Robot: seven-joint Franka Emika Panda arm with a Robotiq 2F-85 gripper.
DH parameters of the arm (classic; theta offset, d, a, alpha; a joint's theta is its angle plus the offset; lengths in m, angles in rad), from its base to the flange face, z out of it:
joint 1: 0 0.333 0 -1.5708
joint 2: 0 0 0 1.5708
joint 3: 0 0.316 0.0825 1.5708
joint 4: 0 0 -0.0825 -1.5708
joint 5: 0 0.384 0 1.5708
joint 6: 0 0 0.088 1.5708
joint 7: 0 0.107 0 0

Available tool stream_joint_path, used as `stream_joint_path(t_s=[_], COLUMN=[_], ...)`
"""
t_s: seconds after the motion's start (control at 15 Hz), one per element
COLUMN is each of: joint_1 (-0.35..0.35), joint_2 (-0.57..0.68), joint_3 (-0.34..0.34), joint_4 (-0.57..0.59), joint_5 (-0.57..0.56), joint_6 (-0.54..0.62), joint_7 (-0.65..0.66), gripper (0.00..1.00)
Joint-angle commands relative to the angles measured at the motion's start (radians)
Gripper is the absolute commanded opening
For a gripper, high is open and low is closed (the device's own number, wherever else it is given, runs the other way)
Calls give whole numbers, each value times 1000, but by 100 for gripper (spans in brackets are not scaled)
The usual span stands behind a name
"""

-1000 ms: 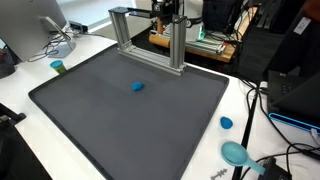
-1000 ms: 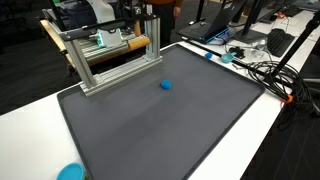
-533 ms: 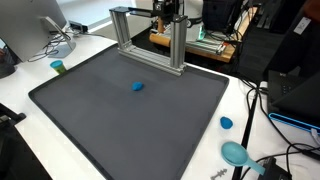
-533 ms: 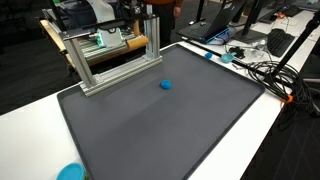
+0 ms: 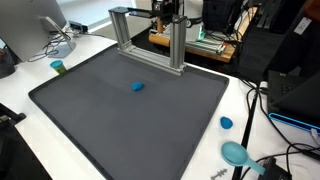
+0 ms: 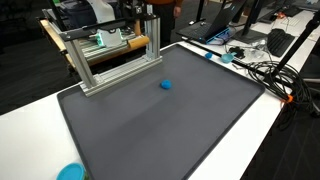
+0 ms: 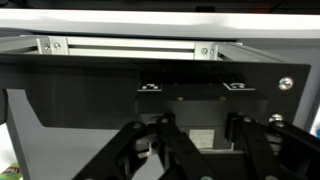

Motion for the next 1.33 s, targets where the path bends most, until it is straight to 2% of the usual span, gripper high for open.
stream_joint_path(t_s=[0.0,0.27,0.4,0.53,0.67,0.73,0.87,0.93,1.07,1.27], joint_1=[26,16,5,10,14,16,16,16,-4,-27], joint_2=[70,187,260,318,310,301,319,319,347,413], joint_3=[-10,25,63,79,78,75,75,75,80,72], joint_4=[86,187,248,312,333,282,311,315,328,382], joint_5=[77,68,27,29,43,35,35,35,33,-2], joint_6=[9,51,69,52,37,69,65,62,163,231], joint_7=[8,67,132,168,180,159,166,166,270,313], gripper=[22,22,22,22,22,47,47,22,22,22])
